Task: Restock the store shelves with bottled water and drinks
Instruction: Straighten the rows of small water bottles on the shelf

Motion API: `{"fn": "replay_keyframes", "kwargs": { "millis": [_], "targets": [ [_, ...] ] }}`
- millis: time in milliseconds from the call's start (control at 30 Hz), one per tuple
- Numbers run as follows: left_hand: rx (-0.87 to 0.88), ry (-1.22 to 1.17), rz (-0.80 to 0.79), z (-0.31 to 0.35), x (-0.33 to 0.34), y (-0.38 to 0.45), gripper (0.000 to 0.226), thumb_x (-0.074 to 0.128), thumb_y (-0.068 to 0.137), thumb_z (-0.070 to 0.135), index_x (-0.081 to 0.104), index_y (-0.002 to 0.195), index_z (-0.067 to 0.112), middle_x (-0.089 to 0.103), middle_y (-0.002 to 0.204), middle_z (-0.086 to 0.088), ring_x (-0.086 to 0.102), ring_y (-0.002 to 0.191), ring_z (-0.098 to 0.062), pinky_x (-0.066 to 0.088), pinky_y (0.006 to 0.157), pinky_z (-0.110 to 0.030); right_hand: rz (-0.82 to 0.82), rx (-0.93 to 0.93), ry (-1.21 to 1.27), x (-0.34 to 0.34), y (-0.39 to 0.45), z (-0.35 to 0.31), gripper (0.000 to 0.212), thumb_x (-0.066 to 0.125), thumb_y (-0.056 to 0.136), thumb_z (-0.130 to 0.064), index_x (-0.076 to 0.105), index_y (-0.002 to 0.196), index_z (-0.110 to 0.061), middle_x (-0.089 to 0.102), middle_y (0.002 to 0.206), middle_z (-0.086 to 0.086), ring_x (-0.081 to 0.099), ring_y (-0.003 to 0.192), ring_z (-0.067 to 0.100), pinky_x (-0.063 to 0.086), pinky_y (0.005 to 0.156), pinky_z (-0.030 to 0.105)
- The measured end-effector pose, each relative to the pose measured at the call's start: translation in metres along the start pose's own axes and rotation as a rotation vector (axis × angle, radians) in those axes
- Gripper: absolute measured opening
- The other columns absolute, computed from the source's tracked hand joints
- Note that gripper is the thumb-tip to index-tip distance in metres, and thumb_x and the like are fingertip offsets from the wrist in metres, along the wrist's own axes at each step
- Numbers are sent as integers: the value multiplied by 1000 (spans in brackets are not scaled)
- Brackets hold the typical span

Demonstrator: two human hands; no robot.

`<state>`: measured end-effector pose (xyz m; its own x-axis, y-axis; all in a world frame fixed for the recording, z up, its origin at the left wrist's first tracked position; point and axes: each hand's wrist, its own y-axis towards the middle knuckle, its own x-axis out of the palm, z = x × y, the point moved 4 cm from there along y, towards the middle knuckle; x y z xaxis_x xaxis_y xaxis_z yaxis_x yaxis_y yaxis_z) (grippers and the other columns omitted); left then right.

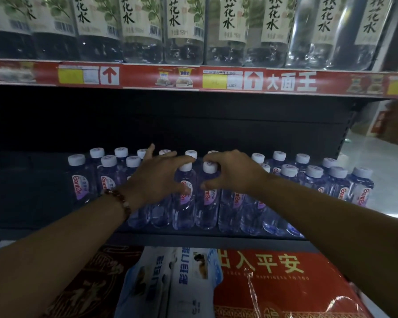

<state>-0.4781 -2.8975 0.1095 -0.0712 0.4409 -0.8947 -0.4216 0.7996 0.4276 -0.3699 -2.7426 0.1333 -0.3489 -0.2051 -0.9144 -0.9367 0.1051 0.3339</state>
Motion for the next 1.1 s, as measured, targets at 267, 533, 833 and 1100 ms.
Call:
{"fn": "replay_keyframes", "kwargs": {
  "millis": [267, 533, 833, 1100],
  "targets": [
    [27, -35, 31, -3, 1, -3, 79, 74, 82, 50, 34, 150, 41, 54, 141, 3, 35, 139, -15, 2, 114, -25, 4, -42, -23, -3, -1, -3, 40, 80, 76, -47, 67, 109, -28, 61, 86, -15, 60, 79, 8, 46, 72, 27],
    [37, -21, 33, -3, 0, -4, 80, 73, 79, 54, 34, 149, 44, 58, 134, 5, 44, 130, -17, 13, 105, -23, -26, -62, -66, 0, -1, -2, 55, 78, 77, -51, 59, 121, -23, 54, 100, -13, 54, 87, 8, 40, 74, 26],
    [-10, 94, -64, 5, 2, -7, 89, 43, 79, 75, 19, 157, 38, 43, 150, 8, 25, 147, -21, 7, 122, -46, -55, -17, -107, 2, -8, 0, 60, 70, 82, -57, 54, 132, -28, 58, 119, -7, 57, 104, 20, 48, 95, 41],
    [33, 94, 34, 55, -5, 12, 93, 8, 75, 78, 10, 158, 34, 14, 165, 4, 12, 152, -19, 0, 122, -38, -42, -49, -246, -35, -47, 16, 77, 44, 99, -57, 16, 160, -19, 22, 165, 2, 18, 151, 20, 6, 123, 32]
  ]
}}
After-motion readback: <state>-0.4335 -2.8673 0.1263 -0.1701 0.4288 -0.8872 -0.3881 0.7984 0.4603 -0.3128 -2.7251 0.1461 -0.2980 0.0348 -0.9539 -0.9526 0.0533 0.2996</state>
